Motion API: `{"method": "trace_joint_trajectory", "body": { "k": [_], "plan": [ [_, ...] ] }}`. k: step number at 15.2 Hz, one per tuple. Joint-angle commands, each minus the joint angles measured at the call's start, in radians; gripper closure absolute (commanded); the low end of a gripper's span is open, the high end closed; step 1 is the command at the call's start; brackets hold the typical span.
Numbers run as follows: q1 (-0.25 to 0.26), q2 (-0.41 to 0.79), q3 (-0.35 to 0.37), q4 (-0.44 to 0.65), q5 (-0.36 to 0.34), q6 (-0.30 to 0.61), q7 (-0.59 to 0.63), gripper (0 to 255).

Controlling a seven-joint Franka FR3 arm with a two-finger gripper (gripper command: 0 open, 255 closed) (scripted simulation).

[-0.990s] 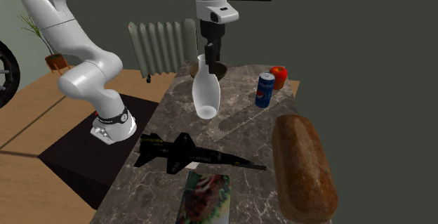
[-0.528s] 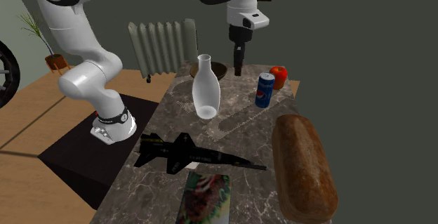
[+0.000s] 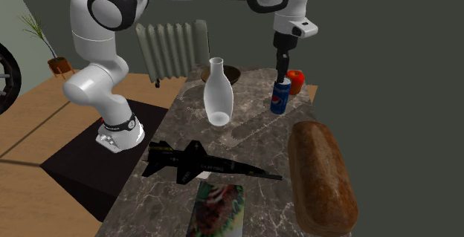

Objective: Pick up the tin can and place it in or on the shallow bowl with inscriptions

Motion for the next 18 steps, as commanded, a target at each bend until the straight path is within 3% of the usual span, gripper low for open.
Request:
{"method": "trace_joint_trajectory", "body": {
  "k": [1, 8, 15, 16, 18],
  "plan": [
    [0.010, 0.045, -0.001, 0.045, -0.010, -0.003, 0.007, 0],
    [0.005, 0.045, -0.003, -0.044, -0.011, 0.085, 0.009, 0],
    [0.005, 0.044, -0.003, -0.044, -0.011, 0.085, 0.009, 0],
    [0.005, 0.044, -0.003, -0.044, -0.011, 0.085, 0.009, 255],
    [0.005, 0.044, -0.003, -0.044, -0.011, 0.085, 0.009, 255]
  ]
}}
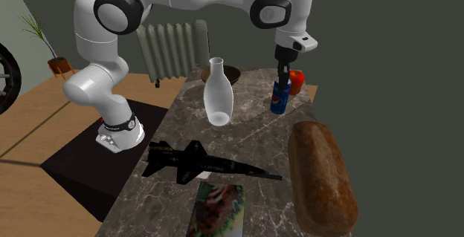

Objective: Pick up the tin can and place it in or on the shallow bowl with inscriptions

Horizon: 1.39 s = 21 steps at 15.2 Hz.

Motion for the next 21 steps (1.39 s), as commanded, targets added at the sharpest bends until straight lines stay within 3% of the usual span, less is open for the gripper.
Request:
{"method": "trace_joint_trajectory", "body": {
  "k": [1, 7, 21],
  "plan": [
    [0.000, 0.000, 0.000, 0.000, 0.000, 0.000, 0.000, 255],
    [0.000, 0.000, 0.000, 0.000, 0.000, 0.000, 0.000, 255],
    [0.015, 0.017, 0.003, 0.215, -0.002, -0.197, -0.004, 255]
  ]
}}
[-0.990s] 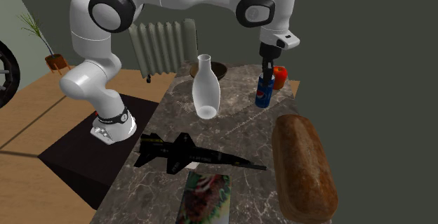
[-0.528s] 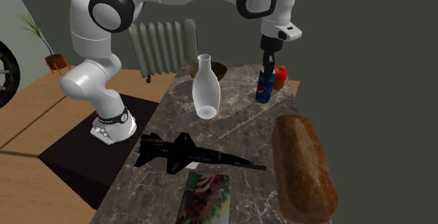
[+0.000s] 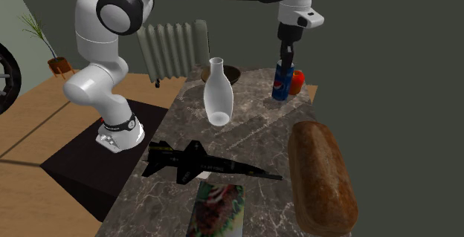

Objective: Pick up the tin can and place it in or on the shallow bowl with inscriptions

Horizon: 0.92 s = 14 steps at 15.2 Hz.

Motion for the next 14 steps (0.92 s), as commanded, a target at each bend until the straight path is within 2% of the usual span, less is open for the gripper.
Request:
{"method": "trace_joint_trajectory", "body": {
  "k": [1, 9, 14],
  "plan": [
    [0.003, 0.011, 0.000, 0.044, -0.002, -0.033, -0.001, 255],
    [0.025, 0.064, -0.001, 0.238, -0.014, -0.174, -0.002, 255],
    [0.051, 0.133, -0.005, 0.424, -0.030, -0.290, -0.005, 255]
  ]
}}
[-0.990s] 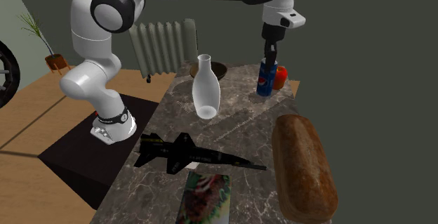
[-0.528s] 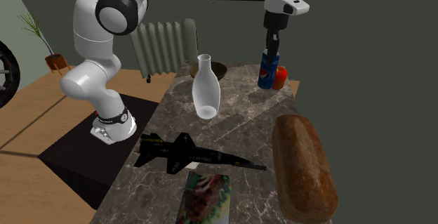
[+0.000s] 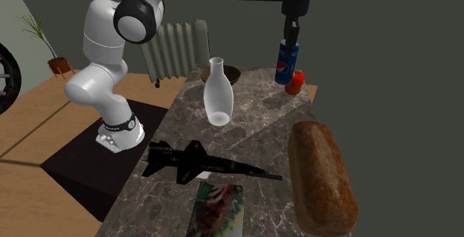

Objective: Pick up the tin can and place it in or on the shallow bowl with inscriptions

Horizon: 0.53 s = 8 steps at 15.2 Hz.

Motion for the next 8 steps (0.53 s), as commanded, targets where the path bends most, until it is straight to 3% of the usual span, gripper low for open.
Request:
{"method": "trace_joint_trajectory", "body": {
  "k": [1, 4, 8],
  "plan": [
    [0.010, 0.029, -0.002, 0.070, -0.006, -0.041, -0.002, 255],
    [-0.013, -0.157, 0.018, -0.210, 0.030, 0.053, 0.032, 255],
    [-0.016, -0.330, 0.037, -0.434, 0.070, 0.108, 0.069, 255]
  ]
}}
